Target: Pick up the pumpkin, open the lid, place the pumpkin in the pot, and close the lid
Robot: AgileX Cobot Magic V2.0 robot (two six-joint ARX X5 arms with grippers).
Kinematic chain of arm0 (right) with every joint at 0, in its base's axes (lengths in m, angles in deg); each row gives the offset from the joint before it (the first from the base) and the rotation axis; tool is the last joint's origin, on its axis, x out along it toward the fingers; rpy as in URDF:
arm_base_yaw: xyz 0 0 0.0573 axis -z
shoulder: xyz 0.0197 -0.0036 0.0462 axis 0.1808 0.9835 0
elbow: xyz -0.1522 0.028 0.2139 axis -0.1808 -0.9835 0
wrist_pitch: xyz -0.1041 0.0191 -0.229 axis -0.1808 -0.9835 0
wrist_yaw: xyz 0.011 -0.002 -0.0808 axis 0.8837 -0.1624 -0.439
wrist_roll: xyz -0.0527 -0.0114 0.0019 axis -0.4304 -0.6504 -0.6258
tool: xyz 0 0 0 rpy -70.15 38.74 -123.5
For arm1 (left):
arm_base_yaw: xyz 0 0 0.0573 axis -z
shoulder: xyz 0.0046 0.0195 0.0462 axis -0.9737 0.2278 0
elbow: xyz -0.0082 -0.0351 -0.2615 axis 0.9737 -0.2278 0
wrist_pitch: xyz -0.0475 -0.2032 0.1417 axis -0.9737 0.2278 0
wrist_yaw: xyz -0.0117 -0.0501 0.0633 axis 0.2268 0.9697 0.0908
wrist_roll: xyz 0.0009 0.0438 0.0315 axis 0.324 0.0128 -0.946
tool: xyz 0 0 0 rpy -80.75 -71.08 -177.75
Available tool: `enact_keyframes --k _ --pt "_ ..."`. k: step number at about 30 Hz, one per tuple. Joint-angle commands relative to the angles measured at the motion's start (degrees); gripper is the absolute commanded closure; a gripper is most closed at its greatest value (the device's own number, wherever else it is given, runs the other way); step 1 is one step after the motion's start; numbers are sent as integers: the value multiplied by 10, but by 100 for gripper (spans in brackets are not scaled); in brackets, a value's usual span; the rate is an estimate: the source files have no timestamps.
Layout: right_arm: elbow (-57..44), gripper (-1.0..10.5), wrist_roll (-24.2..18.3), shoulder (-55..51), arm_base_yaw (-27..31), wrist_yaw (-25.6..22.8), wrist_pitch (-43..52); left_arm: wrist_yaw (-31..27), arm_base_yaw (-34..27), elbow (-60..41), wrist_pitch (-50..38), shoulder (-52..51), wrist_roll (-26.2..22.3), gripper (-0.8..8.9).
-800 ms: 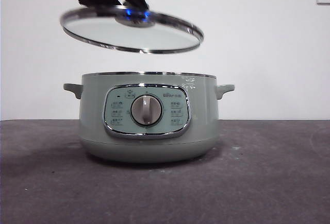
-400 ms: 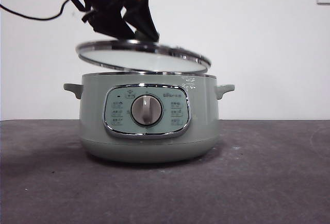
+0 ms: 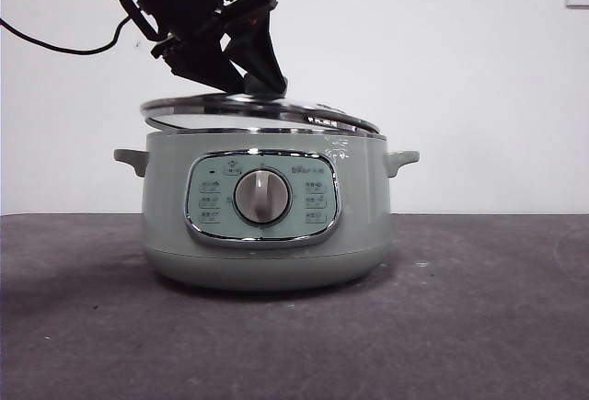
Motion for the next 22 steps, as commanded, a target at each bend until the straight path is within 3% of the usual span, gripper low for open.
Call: enact_keyframes --k 1,22 --pt "0 289 7 0 -2 1 0 2 3 4 -27 1 -5 822" --pt "0 289 7 0 -2 1 -9 -2 13 4 -11 27 -5 822"
